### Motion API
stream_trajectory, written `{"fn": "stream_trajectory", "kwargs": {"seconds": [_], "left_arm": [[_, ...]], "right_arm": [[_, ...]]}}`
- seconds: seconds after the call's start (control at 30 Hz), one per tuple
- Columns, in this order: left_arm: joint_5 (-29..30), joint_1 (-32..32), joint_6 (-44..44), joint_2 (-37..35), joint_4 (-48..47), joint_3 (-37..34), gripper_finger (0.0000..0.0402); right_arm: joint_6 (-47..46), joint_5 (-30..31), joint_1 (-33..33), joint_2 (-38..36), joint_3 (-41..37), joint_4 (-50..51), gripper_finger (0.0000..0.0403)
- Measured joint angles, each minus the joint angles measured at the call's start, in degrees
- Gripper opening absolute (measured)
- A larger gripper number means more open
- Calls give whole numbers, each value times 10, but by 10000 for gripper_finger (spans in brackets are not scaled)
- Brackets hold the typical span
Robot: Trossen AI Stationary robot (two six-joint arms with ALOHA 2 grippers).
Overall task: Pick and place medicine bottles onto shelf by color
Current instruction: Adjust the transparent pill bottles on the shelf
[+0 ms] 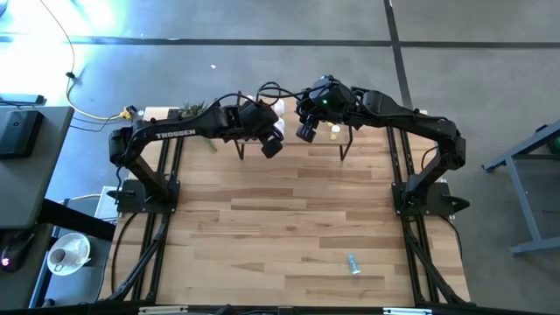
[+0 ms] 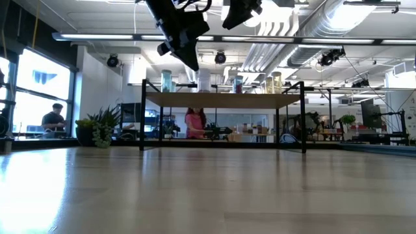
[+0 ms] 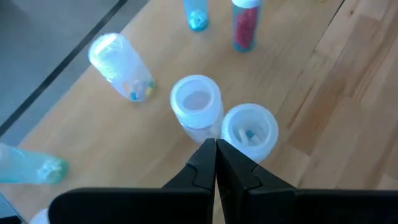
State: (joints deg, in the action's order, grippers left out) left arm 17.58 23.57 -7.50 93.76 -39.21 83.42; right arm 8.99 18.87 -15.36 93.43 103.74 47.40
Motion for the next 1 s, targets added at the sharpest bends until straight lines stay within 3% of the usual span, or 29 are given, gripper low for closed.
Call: {"fn": "stream_trajectory", "kwargs": {"seconds": [0.37, 0.57, 0.73, 1.0], "left_arm": [[13, -29, 56, -1, -52, 81, 0], [-28, -67, 102, -1, -87, 90, 0], [-92, -87, 117, -1, -67, 59, 0], [-95, -69, 157, -1, 1, -9, 0]], "right_arm": [[0, 0, 0, 0, 0, 2, 142], [0, 0, 0, 0, 0, 14, 142], [0, 0, 0, 0, 0, 22, 142], [0, 0, 0, 0, 0, 27, 142]]}}
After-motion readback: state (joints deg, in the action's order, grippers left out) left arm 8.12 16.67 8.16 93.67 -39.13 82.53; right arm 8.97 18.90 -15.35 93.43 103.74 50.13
